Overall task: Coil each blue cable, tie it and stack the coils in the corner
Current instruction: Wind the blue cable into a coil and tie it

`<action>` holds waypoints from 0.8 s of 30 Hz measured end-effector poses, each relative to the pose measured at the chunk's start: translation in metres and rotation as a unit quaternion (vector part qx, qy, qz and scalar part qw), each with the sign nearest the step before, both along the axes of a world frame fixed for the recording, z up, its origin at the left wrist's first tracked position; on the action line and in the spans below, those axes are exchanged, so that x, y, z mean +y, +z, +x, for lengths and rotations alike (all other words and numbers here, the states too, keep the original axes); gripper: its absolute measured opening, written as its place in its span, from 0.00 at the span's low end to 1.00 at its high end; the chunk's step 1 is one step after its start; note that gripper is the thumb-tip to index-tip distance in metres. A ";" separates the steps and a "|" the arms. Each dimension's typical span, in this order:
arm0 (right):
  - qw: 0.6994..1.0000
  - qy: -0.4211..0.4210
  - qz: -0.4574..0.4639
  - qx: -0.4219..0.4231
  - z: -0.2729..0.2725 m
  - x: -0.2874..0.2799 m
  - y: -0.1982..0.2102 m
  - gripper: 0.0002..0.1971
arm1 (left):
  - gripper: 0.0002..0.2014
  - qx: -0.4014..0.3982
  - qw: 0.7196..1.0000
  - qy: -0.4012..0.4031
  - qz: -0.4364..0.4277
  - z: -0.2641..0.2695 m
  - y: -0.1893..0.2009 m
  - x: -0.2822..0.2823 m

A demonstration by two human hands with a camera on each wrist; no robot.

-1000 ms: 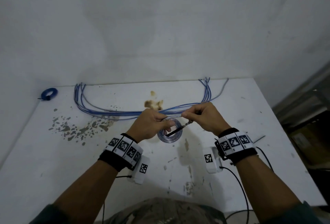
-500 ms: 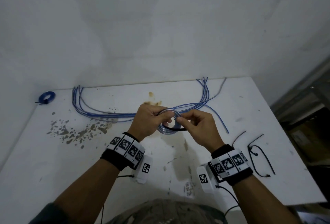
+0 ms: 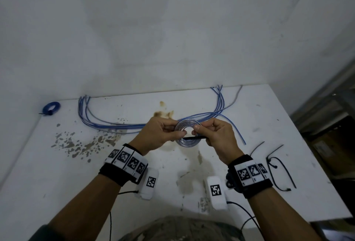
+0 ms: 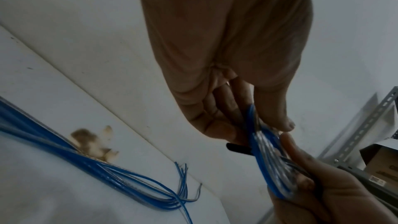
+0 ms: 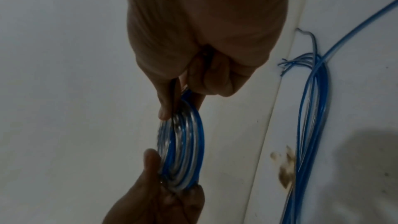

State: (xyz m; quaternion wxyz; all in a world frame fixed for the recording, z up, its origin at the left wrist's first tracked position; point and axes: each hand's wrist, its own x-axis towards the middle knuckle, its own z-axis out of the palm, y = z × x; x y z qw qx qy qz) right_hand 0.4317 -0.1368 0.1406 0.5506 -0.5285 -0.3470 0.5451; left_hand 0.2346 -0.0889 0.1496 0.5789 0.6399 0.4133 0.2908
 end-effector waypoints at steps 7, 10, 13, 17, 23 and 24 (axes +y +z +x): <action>0.999 -0.024 -0.034 0.027 -0.013 -0.001 0.002 0.10 | 0.08 0.060 0.983 0.112 0.131 0.008 -0.008 -0.009; 0.998 -0.033 -0.035 0.031 -0.018 -0.003 0.004 0.09 | 0.05 0.101 0.966 0.139 0.194 0.008 -0.015 -0.012; 0.998 -0.041 -0.031 0.036 -0.020 -0.004 0.007 0.07 | 0.07 0.100 0.968 0.119 0.195 0.006 -0.016 -0.014; 0.998 -0.044 -0.029 0.036 -0.020 -0.006 0.006 0.06 | 0.13 0.075 0.985 0.074 0.133 0.000 -0.011 -0.012; 0.998 -0.039 -0.017 0.036 -0.025 -0.007 0.003 0.06 | 0.09 0.097 0.981 0.114 0.125 -0.001 -0.015 -0.007; 0.999 -0.037 -0.010 0.034 -0.024 -0.007 0.003 0.05 | 0.09 0.100 0.984 0.093 0.113 -0.002 -0.013 -0.006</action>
